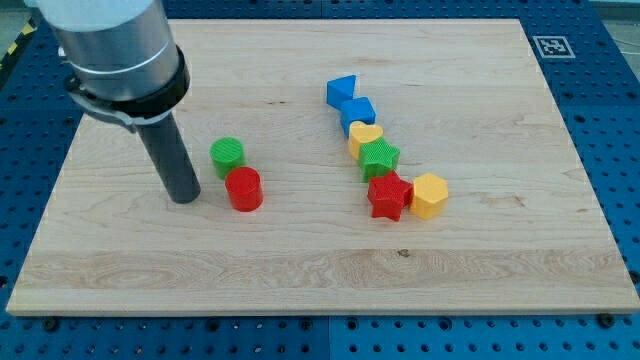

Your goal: Push the red circle to the bottom of the red star

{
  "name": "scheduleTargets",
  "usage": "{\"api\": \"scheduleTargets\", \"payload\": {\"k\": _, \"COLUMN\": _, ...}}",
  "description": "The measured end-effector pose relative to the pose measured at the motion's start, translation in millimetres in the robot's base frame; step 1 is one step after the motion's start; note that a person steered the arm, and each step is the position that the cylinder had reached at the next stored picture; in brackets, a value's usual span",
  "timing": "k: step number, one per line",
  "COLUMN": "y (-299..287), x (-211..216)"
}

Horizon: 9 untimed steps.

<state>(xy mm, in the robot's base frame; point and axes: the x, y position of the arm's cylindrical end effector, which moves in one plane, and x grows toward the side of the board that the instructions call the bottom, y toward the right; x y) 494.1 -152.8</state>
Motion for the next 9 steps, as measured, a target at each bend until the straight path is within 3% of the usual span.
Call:
{"api": "scheduleTargets", "payload": {"k": 3, "y": 24, "x": -14}}
{"api": "scheduleTargets", "payload": {"k": 9, "y": 99, "x": 32}}
